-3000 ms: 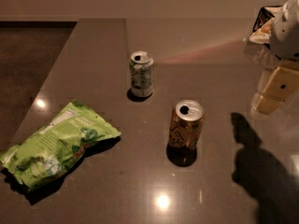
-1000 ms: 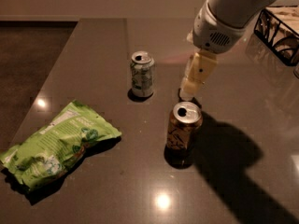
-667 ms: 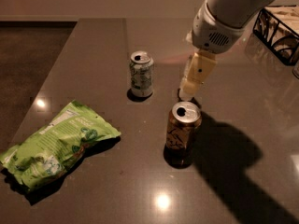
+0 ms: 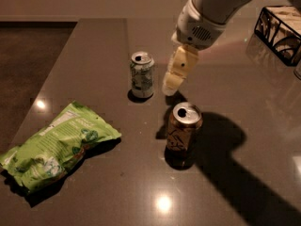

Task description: Pick 7up can

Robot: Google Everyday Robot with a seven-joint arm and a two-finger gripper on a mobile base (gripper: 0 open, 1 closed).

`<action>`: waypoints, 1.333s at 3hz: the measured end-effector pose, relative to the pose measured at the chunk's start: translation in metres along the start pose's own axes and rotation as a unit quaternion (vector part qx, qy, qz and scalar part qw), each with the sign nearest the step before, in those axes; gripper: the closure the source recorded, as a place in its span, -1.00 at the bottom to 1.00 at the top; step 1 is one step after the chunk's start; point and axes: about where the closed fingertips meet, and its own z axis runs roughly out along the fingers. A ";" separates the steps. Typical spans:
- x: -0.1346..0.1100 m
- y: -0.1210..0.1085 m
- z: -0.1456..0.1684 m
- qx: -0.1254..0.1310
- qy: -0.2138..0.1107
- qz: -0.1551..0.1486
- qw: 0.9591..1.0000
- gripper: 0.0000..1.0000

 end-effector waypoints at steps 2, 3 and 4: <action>-0.036 -0.011 0.046 -0.030 -0.029 -0.001 0.999 -1.00; -0.048 -0.019 0.059 -0.026 -0.054 -0.003 0.998 -1.00; -0.060 -0.023 0.068 -0.028 -0.069 -0.006 0.997 -0.62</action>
Offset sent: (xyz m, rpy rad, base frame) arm 0.0461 0.0693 -0.0454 0.1041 0.0491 0.0276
